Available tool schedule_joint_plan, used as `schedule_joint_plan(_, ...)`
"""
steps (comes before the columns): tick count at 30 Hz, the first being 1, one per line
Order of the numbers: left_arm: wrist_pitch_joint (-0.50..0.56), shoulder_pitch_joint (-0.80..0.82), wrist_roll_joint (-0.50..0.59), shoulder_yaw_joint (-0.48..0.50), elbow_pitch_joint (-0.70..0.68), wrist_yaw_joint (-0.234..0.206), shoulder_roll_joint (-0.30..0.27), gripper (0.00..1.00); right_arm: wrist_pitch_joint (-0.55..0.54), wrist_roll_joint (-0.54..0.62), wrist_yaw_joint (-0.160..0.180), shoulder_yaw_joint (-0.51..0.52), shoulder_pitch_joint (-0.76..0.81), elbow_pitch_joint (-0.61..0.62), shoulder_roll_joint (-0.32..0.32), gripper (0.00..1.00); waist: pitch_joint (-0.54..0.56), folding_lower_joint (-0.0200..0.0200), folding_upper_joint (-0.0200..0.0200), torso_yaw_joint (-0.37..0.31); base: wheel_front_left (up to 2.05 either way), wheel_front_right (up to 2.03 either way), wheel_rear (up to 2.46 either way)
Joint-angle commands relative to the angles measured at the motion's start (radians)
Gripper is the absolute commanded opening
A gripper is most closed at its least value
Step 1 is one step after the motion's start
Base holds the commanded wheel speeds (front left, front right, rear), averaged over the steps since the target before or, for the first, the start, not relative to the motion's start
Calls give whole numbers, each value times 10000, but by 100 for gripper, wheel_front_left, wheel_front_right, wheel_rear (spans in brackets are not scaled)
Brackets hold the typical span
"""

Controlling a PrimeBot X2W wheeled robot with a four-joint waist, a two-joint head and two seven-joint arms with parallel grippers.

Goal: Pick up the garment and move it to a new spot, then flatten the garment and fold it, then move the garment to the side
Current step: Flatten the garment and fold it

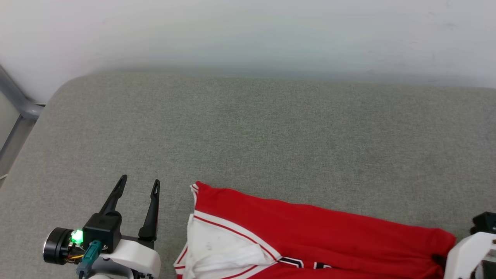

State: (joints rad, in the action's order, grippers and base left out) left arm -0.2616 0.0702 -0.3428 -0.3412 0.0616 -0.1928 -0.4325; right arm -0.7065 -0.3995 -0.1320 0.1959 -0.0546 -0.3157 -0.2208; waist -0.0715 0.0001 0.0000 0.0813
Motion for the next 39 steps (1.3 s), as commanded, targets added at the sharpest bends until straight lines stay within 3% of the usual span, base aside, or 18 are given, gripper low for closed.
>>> schedule_joint_plan(1,-45,-118,102,86,22,64,69,100,177,77,26,111,189,-23,-396,0,65,-1,0,-37,0,0,0)
schedule_joint_plan(10,-46,-322,328,282,164,337,268,100,943,481,24,573,22,-684,-1656,0,334,-1,0,-112,0,0,0)
schedule_joint_plan(17,-46,-632,419,351,306,503,482,100,1221,18,23,402,402,-803,-1628,0,838,-1,0,-61,0,0,0)
schedule_joint_plan(23,-44,-823,500,476,260,560,617,100,856,-531,18,-35,791,-11,-1464,0,1134,-1,0,-15,0,0,0)
schedule_joint_plan(31,-37,-1082,578,617,258,640,835,100,-231,-1309,18,-550,1424,1799,-874,0,1403,-1,0,124,0,0,0)
schedule_joint_plan(39,-37,-1298,634,869,346,587,976,100,-1156,-2081,18,-433,1457,3122,1199,0,1443,-1,0,426,0,0,0)
